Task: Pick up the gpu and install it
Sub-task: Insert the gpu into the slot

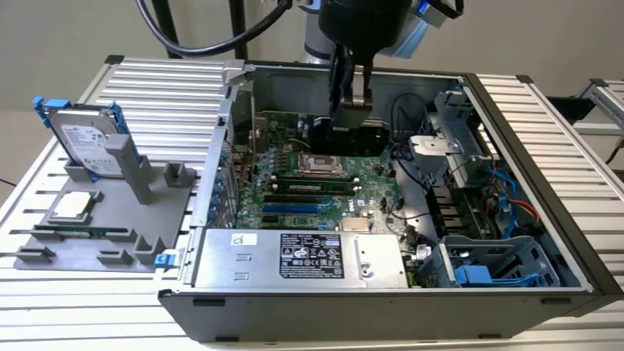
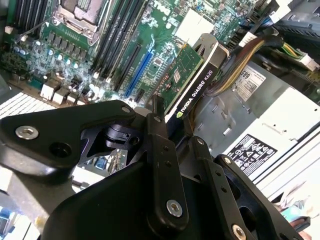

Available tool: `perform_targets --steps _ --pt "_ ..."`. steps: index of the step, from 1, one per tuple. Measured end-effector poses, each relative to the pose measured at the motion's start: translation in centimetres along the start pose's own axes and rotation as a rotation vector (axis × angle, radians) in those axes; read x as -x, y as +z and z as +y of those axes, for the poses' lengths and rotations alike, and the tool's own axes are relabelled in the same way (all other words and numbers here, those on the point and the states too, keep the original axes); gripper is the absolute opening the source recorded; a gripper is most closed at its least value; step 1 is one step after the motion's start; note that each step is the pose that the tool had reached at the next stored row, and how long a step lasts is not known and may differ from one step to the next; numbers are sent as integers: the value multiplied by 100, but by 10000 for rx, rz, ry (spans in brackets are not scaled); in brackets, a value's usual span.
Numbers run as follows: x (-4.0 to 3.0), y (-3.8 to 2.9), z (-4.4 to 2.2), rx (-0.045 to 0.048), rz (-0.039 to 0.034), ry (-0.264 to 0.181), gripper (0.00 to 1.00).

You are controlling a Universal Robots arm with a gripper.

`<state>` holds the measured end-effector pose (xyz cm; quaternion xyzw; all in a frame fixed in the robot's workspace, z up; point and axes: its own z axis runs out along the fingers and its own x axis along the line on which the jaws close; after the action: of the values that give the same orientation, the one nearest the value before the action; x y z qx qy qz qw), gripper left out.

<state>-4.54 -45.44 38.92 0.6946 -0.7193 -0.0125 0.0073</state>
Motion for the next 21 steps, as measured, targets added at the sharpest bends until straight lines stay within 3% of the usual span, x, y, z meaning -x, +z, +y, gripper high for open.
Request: perform_targets --steps 15,21 --pt "5 46 -140 -25 -1 -1 0" --pt "5 82 -144 -140 -6 -1 0"
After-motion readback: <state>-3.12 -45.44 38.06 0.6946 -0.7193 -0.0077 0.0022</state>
